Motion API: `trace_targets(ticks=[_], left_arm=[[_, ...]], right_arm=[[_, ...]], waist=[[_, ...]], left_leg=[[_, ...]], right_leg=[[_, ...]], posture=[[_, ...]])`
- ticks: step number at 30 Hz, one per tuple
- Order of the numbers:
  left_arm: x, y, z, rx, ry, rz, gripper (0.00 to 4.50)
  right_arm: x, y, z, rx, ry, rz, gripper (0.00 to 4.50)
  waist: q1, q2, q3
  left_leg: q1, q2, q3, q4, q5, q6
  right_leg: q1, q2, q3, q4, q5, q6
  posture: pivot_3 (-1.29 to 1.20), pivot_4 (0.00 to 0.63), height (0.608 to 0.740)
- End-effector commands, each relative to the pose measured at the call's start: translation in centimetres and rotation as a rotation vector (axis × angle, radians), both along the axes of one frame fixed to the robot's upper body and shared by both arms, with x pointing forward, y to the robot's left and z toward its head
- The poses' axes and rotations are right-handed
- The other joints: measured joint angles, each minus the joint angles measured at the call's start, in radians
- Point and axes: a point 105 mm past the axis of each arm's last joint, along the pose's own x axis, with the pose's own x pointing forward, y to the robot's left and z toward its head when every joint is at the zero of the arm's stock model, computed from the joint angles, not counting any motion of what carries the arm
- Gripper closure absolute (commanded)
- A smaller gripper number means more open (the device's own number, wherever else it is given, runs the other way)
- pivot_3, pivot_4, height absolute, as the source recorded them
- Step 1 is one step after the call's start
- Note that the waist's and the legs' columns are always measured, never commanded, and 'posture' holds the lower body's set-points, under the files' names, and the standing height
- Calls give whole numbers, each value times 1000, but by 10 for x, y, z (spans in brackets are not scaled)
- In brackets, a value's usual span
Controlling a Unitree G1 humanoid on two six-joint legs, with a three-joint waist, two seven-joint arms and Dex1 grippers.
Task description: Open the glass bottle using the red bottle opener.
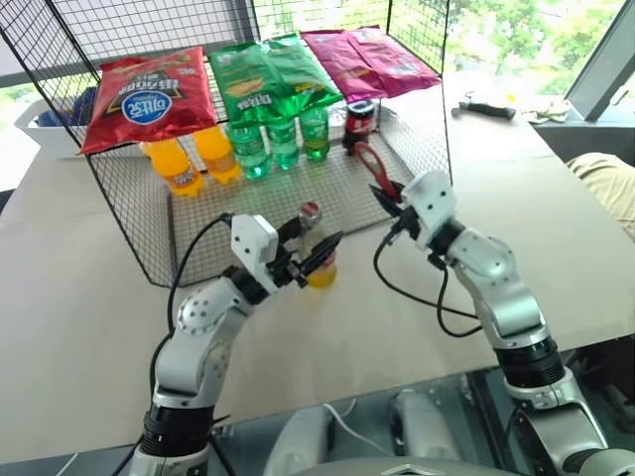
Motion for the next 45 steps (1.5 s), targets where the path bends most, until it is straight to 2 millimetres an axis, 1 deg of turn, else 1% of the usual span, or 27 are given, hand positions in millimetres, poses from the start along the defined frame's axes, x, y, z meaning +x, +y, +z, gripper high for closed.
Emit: trace_targets(ticks=[1,4,6,7,8,9,14,26,35,40,42,43,44,45], left_arm=[[-2,-3,13,-15,-48,-9,2307],[-5,-4,10,-32,-12,-32,2307],[-6,-3,9,-25,-12,-28,1248],[-6,-2,9,-21,-20,-13,939],[-5,-1,10,-15,-28,-1,387],[-5,0,10,-12,-32,-1,81],[-7,-2,14,-17,-45,-42,81],[-7,-4,24,-10,-92,-47,81],[-7,-2,24,-6,-93,-39,81],[-7,0,26,-32,-89,-36,81],[-7,0,27,-36,-87,-36,1003],[-7,0,26,-33,-87,-37,1295],[-7,0,26,-29,-86,-38,1937],[-7,0,25,-26,-82,-40,2320]], right_arm=[[-9,6,16,-1,-82,36,4500],[-9,7,15,-5,-82,36,4500],[-9,6,15,-8,-82,35,4500],[-9,6,14,-9,-82,34,4500],[-9,6,14,-10,-81,33,4500],[-9,6,13,-12,-81,32,4500],[-9,5,10,-20,-78,29,4500],[-8,4,7,-26,-76,19,4500],[-8,4,4,-24,-72,16,4500],[-8,4,4,-22,-73,11,4500],[-8,3,4,-21,-73,9,4500],[-8,3,4,-21,-73,9,4500],[-8,3,4,-21,-72,8,4500],[-8,3,4,-22,-72,9,4500]], waist=[[0,0,0],[0,0,0],[0,0,0],[0,0,0],[0,0,0],[0,0,0],[1,0,0],[1,0,0],[1,0,0],[1,0,0],[1,0,0],[1,0,0],[1,0,0],[1,0,0]], left_leg=[[0,0,0,0,0,0],[0,0,0,0,0,0],[0,0,0,0,0,0],[0,0,0,0,0,0],[0,0,0,0,0,0],[0,0,0,0,0,0],[0,0,0,0,0,0],[0,0,0,-1,0,0],[0,0,0,-1,0,0],[0,0,0,-1,0,0],[0,0,0,-1,0,0],[0,0,0,-1,0,0],[0,0,0,-1,0,0],[0,0,0,-1,0,0]], right_leg=[[0,0,0,0,0,0],[0,0,0,0,0,0],[0,0,0,0,0,0],[0,0,0,0,0,0],[0,0,0,0,0,0],[0,0,0,0,0,0],[0,0,0,-1,0,0],[0,0,0,-1,0,0],[0,0,0,-1,0,0],[0,0,0,-1,0,0],[0,0,0,-1,0,0],[0,0,0,-1,0,0],[0,0,0,-2,0,0],[0,0,0,-1,0,0]], posture=[[0,150,740],[0,150,740],[0,150,740],[0,150,740],[0,150,740],[0,150,740],[0,150,740],[0,150,740],[0,150,740],[0,150,740],[0,150,740],[0,150,740],[0,150,740],[0,150,740]])
